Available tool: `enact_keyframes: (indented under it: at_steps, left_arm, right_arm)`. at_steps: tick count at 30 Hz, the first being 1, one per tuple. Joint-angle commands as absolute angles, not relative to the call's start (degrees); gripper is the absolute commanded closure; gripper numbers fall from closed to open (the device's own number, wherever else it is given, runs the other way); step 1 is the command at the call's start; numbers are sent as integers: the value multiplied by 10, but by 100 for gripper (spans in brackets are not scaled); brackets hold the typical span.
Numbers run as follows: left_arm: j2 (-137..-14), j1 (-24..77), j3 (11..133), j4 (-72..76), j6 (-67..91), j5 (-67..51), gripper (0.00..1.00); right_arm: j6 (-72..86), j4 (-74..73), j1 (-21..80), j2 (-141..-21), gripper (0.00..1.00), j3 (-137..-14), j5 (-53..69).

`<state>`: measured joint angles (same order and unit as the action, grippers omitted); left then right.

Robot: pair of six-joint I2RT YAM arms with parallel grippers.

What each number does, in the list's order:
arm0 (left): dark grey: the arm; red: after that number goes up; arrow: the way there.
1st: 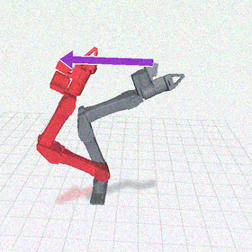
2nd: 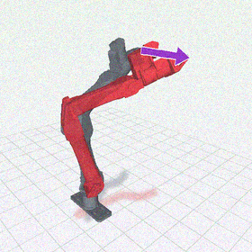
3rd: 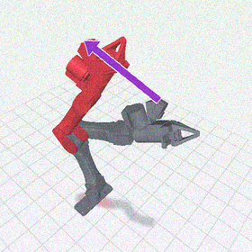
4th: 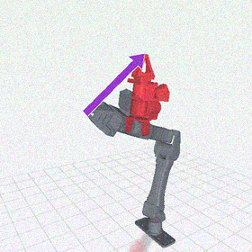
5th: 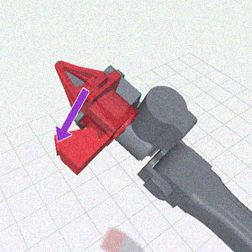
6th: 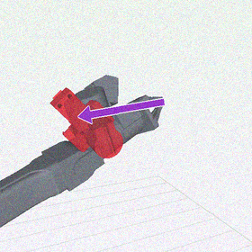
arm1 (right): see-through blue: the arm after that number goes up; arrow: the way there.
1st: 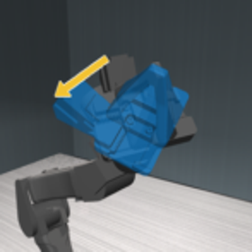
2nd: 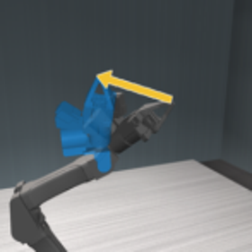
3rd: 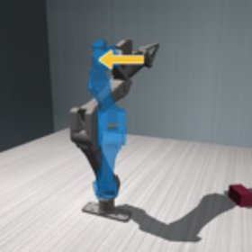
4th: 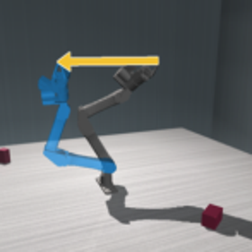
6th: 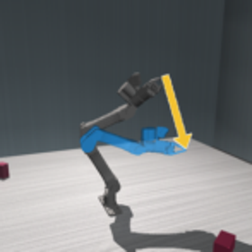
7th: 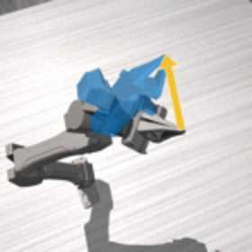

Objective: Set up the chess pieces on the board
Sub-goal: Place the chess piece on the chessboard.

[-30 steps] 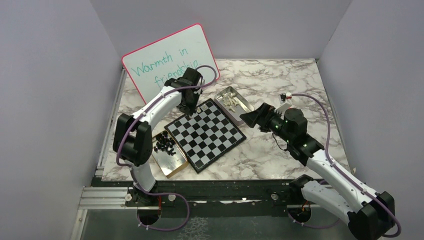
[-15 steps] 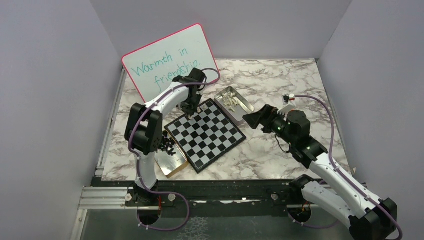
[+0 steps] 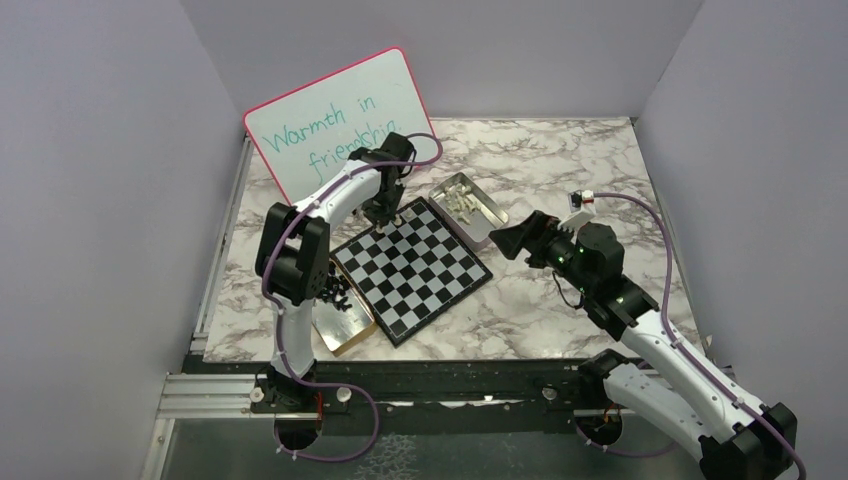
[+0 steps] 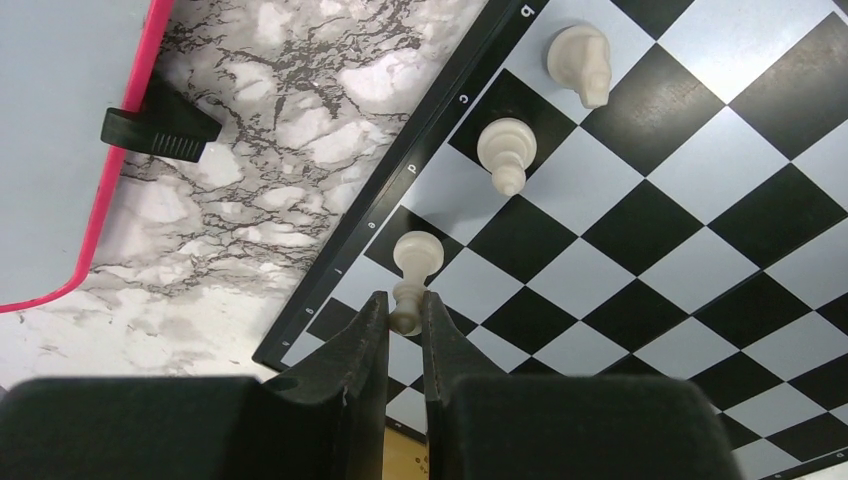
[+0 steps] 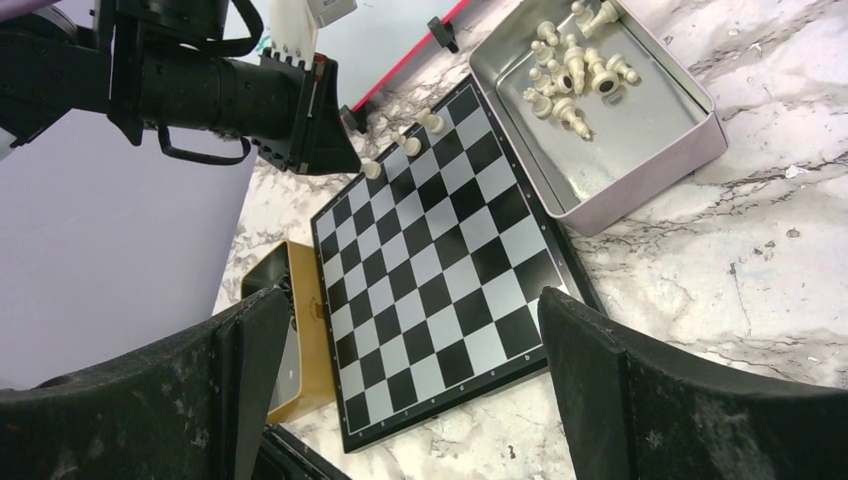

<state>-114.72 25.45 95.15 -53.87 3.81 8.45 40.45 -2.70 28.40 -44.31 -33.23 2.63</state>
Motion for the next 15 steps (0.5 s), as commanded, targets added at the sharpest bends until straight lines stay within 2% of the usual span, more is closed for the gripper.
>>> enact_keyframes:
  at_steps: [1,15]
  left_arm:
    - [-1161,251,969,-551,33,99,90]
    - [-1172,251,974,-567,32,115,89]
  right_arm:
    - [396,-24,282,-440,0,-327,10]
    - [394,-23,282,-441,0,-324,7]
